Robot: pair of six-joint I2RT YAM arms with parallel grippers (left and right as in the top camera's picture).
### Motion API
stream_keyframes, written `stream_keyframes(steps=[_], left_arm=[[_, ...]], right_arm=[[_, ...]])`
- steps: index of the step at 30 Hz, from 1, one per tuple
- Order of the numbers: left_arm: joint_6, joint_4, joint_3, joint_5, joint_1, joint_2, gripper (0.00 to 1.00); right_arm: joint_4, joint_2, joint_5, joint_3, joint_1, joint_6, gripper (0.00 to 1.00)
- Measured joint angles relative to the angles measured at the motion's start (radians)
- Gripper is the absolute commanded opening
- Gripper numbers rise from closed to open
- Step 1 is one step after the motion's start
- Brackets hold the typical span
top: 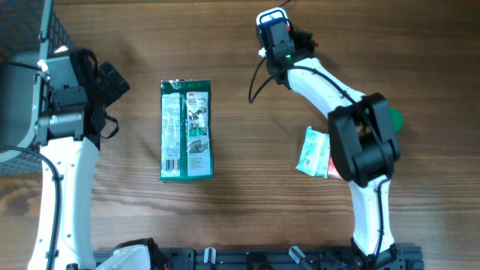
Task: Scan the item barcode
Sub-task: 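Hold the red tubes in front of the scanner window, then carry the red tubes down and release them beside the Kleenex pack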
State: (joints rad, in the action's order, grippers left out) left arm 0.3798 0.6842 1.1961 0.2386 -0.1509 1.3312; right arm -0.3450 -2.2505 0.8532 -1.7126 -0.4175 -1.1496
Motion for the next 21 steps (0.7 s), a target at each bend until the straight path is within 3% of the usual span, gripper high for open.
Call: stream_keyframes(steps=[5,10,14,21], left_arm=[[0.0,0.0,0.0,0.0,0.0,0.0,1.0],[0.0,0.0,0.0,0.0,0.0,0.0,1.0],[0.0,0.0,0.0,0.0,0.0,0.0,1.0],[0.0,0.0,0.0,0.0,0.0,0.0,1.0]], right_arm=[[-0.119,0.176,-0.081,0.001,-0.032,0.15,0.04],[-0.369,0.389,-0.305,-0.008,-0.052,0.387,0.04],[-0.599,0.476,-0.512,-0.016,-0.045,0.658,0.04],[-0.965,0.48,-0.758,0.024,-0.043,1.147,0.04]])
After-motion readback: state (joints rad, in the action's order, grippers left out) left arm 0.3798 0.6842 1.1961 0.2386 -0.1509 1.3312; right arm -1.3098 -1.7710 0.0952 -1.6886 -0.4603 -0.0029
